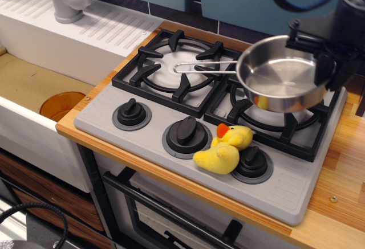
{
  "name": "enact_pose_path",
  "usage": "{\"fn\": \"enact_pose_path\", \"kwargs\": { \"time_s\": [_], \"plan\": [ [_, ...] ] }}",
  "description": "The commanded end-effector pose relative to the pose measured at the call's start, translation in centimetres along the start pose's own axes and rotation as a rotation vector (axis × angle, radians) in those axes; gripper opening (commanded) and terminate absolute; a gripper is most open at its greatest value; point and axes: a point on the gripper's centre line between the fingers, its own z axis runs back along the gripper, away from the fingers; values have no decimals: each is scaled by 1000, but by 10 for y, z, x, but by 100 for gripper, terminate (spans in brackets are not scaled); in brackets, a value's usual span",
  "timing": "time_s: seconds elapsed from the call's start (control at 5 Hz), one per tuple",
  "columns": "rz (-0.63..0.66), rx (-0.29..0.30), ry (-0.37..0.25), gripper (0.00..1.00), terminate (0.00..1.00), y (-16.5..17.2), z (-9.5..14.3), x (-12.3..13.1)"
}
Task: Put pot or pan on stove and put stuffedduck in pot or pan
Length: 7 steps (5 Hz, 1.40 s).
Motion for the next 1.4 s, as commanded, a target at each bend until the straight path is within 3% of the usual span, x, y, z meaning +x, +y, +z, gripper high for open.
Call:
{"fn": "enact_pose_path", "kwargs": {
  "time_s": [0.0, 0.4, 0.6, 1.2],
  "plan": [
    [-12, -38, -146, 0, 0, -9, -18, 16],
    [-35, -50, -181, 0, 0, -6, -25, 16],
    [-37, -66, -166, 100, 0, -6, -22, 13],
    [-35, -95, -80, 100, 0, -2, 11, 7]
  ]
}}
